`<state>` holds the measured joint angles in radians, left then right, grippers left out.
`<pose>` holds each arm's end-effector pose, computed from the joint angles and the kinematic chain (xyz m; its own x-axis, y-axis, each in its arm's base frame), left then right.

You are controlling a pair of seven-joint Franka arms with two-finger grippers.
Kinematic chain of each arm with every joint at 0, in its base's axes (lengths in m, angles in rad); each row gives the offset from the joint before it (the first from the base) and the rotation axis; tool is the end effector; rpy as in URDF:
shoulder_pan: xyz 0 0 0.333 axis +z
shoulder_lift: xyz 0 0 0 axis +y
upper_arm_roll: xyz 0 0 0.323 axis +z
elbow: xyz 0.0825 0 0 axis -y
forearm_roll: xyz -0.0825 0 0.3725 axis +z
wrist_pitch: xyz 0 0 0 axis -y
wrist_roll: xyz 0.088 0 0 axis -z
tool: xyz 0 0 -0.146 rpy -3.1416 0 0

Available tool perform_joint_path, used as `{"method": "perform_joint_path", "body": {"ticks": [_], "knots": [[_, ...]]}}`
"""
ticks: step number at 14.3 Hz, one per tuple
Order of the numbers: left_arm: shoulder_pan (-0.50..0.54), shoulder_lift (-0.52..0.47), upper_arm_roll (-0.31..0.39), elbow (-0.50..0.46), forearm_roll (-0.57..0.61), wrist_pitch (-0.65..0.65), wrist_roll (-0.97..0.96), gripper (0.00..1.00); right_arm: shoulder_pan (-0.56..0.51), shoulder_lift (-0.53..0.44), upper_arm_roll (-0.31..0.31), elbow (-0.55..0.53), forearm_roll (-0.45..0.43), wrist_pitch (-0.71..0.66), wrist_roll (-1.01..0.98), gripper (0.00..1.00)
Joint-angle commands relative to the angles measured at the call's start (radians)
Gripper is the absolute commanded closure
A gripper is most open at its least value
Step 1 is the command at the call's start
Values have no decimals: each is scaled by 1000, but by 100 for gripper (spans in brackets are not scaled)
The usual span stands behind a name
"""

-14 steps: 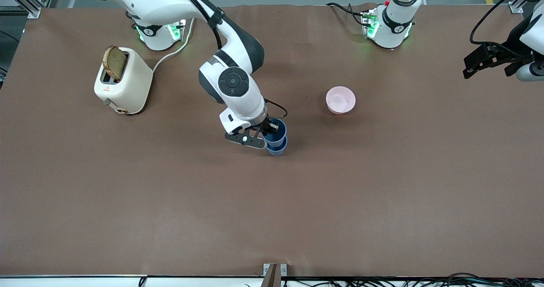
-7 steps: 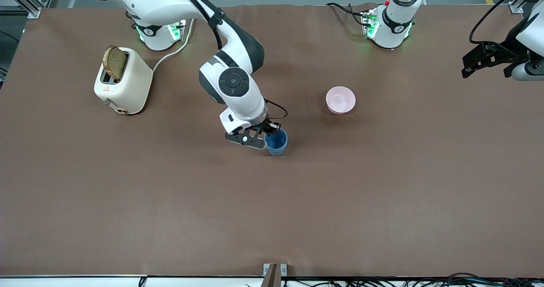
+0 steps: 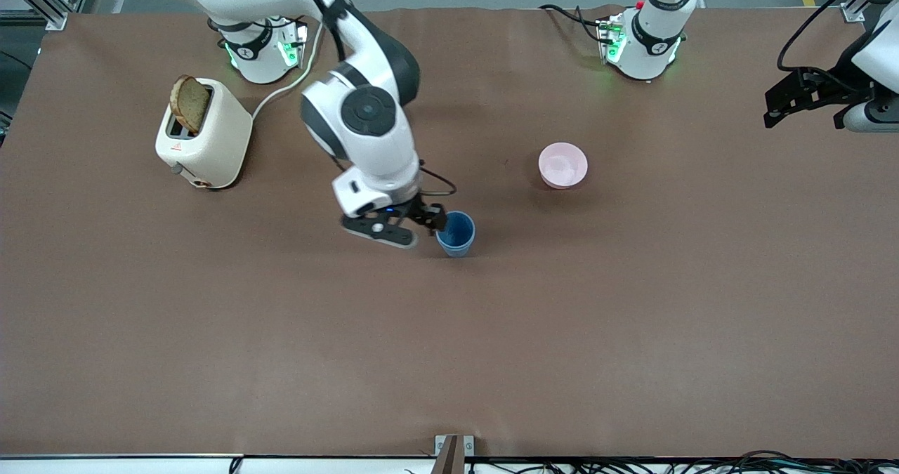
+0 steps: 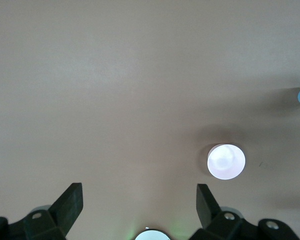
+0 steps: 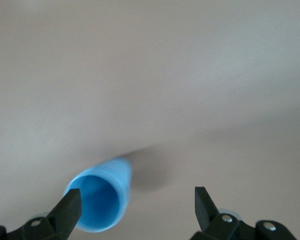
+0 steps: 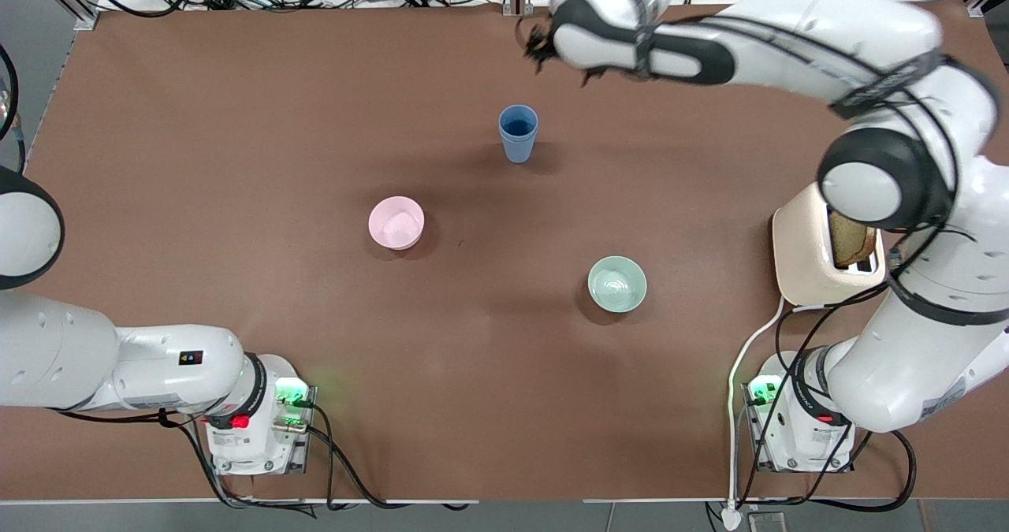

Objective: Stack blue cups with both arms

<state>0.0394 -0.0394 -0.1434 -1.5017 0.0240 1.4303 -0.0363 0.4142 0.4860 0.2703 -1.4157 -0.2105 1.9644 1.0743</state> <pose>0.5119 -0.0513 0.6325 0.9975 -0.0640 -0.0312 -0.0649 -0.9974 -0.0306 0.5736 0.4016 0.4063 0.9331 -0.3443 0.1037 -0.3427 -0.9388 -0.0338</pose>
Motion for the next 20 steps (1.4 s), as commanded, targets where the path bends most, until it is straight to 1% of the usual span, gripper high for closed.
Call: {"method": "perform_joint_path", "body": {"ticks": [1, 2, 3, 4, 6, 8, 9, 10, 11, 12, 13, 14, 15, 18, 20], "knots": [[7, -28, -7, -25, -4, 7, 19, 0, -153, -188, 10, -51, -26, -129, -80, 0], [7, -28, -7, -25, -4, 9, 19, 0, -210, -225, 3, -51, -26, -183, -155, 0], [7, -27, -7, -25, -4, 9, 19, 0, -269, -268, -23, -52, -21, -212, -256, 0], [5, -27, -7, -23, -4, 9, 19, 0, -291, -297, -67, -54, -14, -235, -365, 0], [5, -27, -7, -22, -4, 9, 19, 0, -284, -354, -224, -55, 3, -312, -613, 0], [7, -25, -7, -22, -6, 9, 12, 0, -296, -401, -328, -61, 109, -386, -776, 0], [7, -27, -7, -22, -4, 9, 3, 0, -295, -426, -392, -77, 153, -398, -827, 0], [7, -27, -7, -22, -6, 9, 3, 0, -296, -451, -425, -109, 164, -392, -884, 0], [5, -27, -7, -22, -6, 9, 3, 0, -296, -467, -443, -124, 165, -392, -928, 0], [4, -25, -7, -22, -4, 9, 3, 0, -307, -484, -442, -140, 166, -394, -933, 0], [4, -23, -7, -20, -6, 9, 3, 0, -328, -489, -425, -149, 174, -391, -935, 0], [4, -25, -7, -20, -4, 9, 3, 0, -345, -488, -401, -146, 201, -389, -944, 0], [2, -27, -7, -22, -6, 7, 3, 0, -348, -488, -399, -140, 226, -387, -945, 0], [7, -23, -7, -20, -7, 7, 12, 0, -336, -478, -399, -57, 221, -409, -950, 0], [8, -20, -7, -15, -7, 7, 15, 0, -337, -477, -401, -55, 220, -412, -950, 0]]}}
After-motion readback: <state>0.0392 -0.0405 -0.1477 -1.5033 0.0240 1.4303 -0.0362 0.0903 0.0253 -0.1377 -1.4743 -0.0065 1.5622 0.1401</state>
